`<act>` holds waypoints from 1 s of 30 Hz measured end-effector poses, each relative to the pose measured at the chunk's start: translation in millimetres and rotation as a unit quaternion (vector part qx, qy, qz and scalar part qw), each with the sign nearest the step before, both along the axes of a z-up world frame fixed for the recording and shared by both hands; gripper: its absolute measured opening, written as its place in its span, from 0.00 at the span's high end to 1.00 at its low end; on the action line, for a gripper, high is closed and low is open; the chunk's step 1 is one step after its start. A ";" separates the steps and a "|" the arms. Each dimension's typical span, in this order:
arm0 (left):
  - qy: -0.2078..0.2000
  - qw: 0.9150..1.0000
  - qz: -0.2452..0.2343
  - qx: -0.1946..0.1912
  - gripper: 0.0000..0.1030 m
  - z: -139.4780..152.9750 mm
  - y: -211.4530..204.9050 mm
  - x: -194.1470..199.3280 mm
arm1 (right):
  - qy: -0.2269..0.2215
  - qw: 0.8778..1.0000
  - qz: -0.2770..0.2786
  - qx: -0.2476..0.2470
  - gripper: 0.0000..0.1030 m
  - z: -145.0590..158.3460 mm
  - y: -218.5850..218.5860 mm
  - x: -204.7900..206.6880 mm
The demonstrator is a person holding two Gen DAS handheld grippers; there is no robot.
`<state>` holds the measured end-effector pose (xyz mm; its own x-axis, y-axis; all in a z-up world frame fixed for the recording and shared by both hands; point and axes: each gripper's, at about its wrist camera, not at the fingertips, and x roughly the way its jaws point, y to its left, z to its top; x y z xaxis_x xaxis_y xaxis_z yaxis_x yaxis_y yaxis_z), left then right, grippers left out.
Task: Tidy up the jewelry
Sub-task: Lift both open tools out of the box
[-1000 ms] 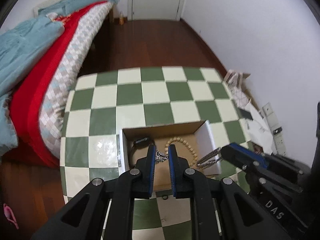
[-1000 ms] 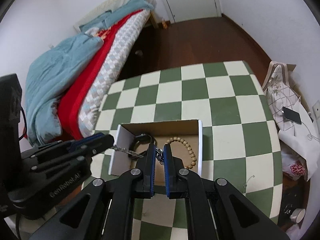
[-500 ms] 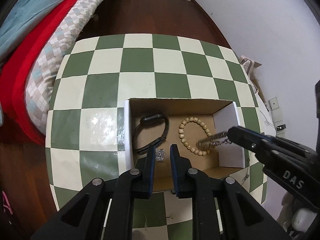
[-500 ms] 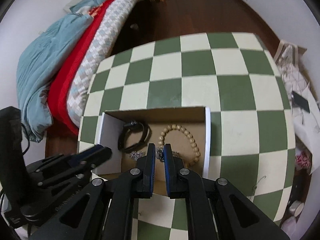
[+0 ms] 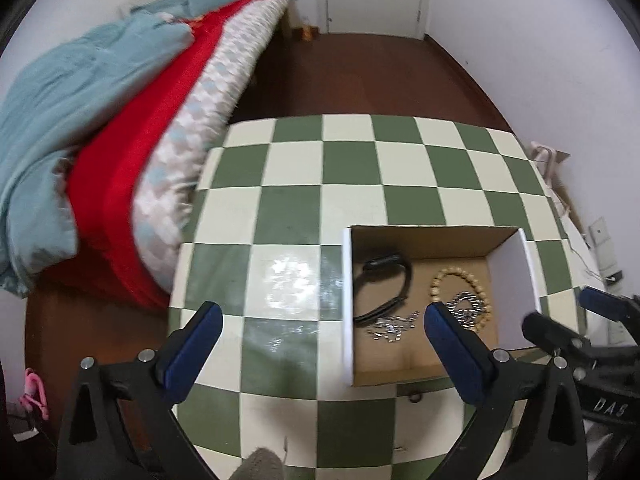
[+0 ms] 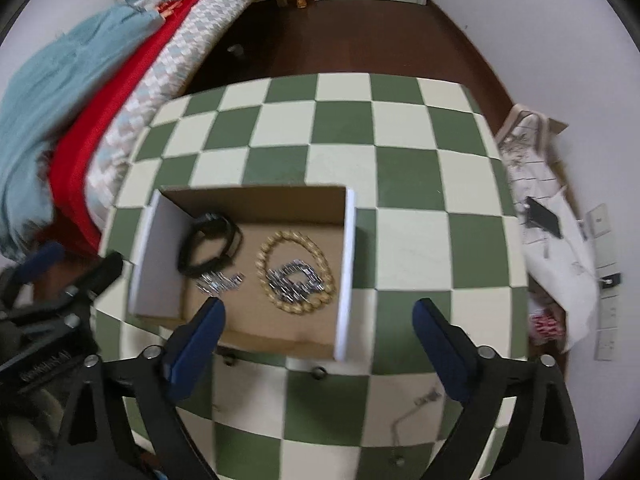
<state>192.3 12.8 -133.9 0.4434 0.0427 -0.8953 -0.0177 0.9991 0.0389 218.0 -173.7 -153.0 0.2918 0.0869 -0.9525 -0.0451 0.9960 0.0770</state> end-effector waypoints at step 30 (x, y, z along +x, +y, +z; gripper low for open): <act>-0.106 0.994 0.017 0.022 0.00 69.1 2.0 -104.5 | -0.142 0.988 -0.037 -0.051 0.00 89.8 3.0 -111.5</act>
<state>87.8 14.9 -64.8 0.6198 0.0972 -0.7787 -0.0641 0.9952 0.0733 106.5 -170.7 -63.2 0.5500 -0.0375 -0.8343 0.0233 0.9993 -0.0296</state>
